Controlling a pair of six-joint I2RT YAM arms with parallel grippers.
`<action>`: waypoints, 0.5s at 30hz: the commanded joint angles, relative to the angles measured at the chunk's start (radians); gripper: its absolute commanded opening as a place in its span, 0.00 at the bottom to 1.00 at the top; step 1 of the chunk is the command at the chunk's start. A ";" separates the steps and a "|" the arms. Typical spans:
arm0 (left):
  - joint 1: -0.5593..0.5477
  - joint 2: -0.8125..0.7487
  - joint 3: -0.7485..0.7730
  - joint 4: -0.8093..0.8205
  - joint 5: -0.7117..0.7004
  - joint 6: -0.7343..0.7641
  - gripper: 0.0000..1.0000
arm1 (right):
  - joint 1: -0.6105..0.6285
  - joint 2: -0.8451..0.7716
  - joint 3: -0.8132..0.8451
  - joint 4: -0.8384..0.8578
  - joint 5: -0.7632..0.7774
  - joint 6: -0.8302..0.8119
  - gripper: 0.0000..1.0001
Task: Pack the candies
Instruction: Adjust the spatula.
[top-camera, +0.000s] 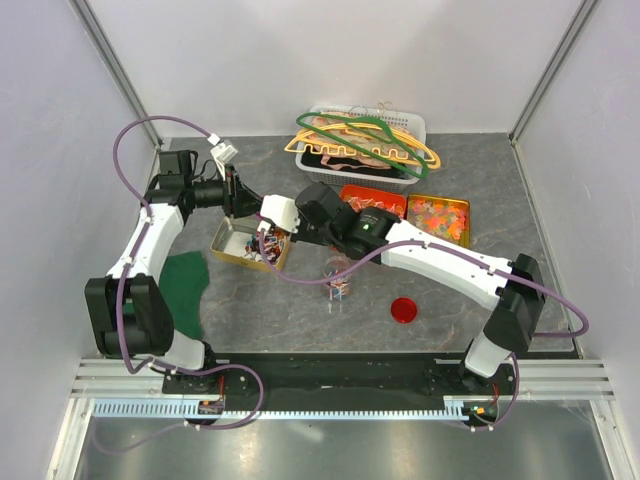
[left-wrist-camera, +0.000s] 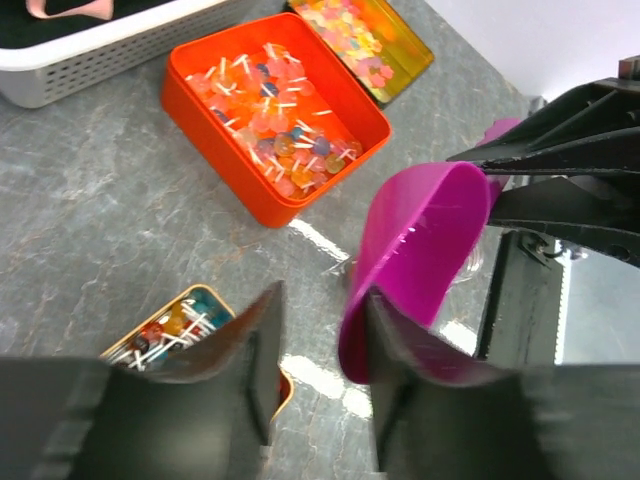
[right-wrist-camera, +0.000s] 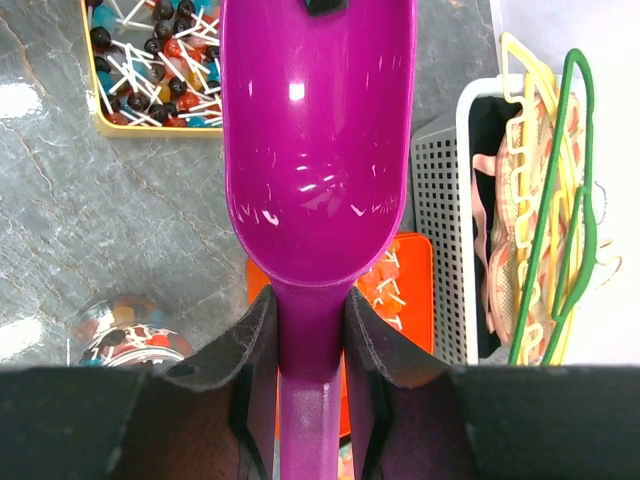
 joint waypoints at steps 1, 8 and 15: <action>-0.005 0.009 -0.008 0.026 0.081 -0.013 0.35 | 0.018 0.012 0.064 0.020 0.038 -0.002 0.00; -0.005 0.021 0.000 0.015 0.136 -0.017 0.12 | 0.044 0.036 0.058 0.066 0.107 -0.018 0.00; -0.005 0.031 -0.002 -0.007 0.180 -0.008 0.02 | 0.044 0.050 0.055 0.135 0.196 -0.029 0.13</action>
